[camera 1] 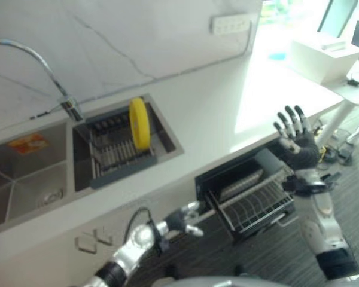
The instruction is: Place the dishes in the dishwasher.
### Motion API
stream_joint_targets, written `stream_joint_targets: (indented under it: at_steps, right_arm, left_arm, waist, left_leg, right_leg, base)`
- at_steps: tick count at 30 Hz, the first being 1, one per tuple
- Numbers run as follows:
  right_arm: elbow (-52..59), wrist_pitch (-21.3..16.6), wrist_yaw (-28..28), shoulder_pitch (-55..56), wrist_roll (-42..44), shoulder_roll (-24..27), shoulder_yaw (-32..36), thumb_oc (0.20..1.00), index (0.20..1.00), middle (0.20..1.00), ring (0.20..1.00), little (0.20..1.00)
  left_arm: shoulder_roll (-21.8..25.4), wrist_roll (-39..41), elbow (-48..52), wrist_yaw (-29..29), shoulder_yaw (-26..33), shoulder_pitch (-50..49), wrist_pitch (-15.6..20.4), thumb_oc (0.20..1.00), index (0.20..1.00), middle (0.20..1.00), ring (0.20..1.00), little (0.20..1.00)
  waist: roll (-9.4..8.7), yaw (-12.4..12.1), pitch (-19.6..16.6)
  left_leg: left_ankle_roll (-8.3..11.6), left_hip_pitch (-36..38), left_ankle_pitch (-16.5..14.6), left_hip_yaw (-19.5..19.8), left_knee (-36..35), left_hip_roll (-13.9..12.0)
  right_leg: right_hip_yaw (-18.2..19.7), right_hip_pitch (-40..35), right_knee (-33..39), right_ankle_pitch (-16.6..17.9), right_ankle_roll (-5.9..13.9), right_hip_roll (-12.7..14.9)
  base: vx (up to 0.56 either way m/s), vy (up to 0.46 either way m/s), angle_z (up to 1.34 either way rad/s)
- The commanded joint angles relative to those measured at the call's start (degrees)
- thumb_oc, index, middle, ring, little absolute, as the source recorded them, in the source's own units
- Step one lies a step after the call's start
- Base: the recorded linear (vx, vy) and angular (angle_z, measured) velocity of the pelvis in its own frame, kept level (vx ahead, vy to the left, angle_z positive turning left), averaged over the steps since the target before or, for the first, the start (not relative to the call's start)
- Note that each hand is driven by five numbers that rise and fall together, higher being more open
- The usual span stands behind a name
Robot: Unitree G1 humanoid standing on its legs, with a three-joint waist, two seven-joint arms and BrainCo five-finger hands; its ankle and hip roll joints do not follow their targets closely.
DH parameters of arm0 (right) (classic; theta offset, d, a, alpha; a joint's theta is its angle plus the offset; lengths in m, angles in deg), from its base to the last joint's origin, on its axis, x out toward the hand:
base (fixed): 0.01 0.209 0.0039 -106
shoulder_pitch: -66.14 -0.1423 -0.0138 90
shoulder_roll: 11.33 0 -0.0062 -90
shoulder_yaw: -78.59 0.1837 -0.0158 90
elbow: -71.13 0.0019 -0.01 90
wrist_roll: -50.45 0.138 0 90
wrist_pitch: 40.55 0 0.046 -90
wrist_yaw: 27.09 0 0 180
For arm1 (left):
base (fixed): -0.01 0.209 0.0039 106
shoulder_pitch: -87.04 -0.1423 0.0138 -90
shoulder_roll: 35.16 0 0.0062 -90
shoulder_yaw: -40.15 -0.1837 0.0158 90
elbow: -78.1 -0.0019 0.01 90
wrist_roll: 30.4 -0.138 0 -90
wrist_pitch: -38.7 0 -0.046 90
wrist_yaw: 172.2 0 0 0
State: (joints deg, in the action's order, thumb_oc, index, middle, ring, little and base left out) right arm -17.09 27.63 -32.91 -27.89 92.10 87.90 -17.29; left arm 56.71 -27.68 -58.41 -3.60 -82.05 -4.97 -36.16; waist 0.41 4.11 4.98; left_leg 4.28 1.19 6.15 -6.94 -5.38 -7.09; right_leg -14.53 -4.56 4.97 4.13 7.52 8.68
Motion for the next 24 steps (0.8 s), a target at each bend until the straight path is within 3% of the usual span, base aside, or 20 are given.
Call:
stream_joint_targets:
  at_steps: [1,3,7,18,24]
  right_arm:
    - [4.06,0.46,-2.85,-5.69,-0.71,2.14,1.41,1.000,1.000,1.000,1.000,1.000]
    - [4.93,1.81,-2.37,-9.30,-1.18,2.32,-0.86,1.000,1.000,1.000,1.000,1.000]
    - [3.80,4.55,4.56,-16.81,-2.70,-0.34,-4.36,1.000,1.000,1.000,1.000,1.000]
    - [-1.08,10.55,12.81,-26.70,-7.33,-2.93,-6.65,1.000,1.000,1.000,1.000,1.000]
    - [-4.87,9.08,15.67,-30.73,-8.34,-2.35,-5.41,1.000,1.000,1.000,1.000,1.000]
  left_arm:
    - [1.95,-7.28,-0.33,11.31,2.29,4.24,-1.60,1.000,1.000,1.000,1.000,1.000]
    - [0.66,-9.87,-10.36,16.90,5.65,3.23,-6.46,1.000,1.000,1.000,1.000,1.000]
    - [-0.56,-12.07,-19.71,19.78,8.67,1.97,-12.23,1.000,1.000,1.000,1.000,1.000]
    - [-1.05,-10.68,-24.74,21.00,12.85,-1.67,-16.78,1.000,1.000,1.000,1.000,1.000]
    - [-0.46,-11.00,-22.98,21.17,12.50,-3.19,-16.66,1.000,1.000,1.000,1.000,1.000]
  waist:
    - [-0.24,-2.76,1.41]
    - [-0.36,-4.49,1.56]
    - [-0.47,-7.25,1.89]
    - [-0.76,-12.27,2.65]
    - [-0.27,-14.87,3.82]
  left_leg:
    - [-0.46,1.17,-7.28,-1.74,2.26,-0.80]
    - [-0.29,1.18,-7.04,-1.03,1.99,-0.63]
    - [-0.04,0.81,-6.61,0.32,1.89,-0.65]
    - [0.05,-1.31,-5.93,1.80,2.39,-0.42]
    - [0.05,-3.99,-5.33,3.97,3.33,0.06]
  right_leg:
    - [0.09,-0.52,-8.76,-11.03,1.75,2.83]
    - [-1.09,-1.14,-8.18,-10.78,1.76,3.07]
    - [-3.16,-1.56,-8.26,-10.76,1.65,3.51]
    - [-6.91,-2.90,-8.26,-11.01,1.60,4.80]
    - [-8.13,-2.53,-8.52,-10.98,1.72,5.41]
  base:
    - [0.05,0.043,0.04]
    - [0.07,0.042,0.03]
    - [0.07,0.035,0.17]
    - [0.11,0.054,0.14]
    - [0.10,0.030,0.15]
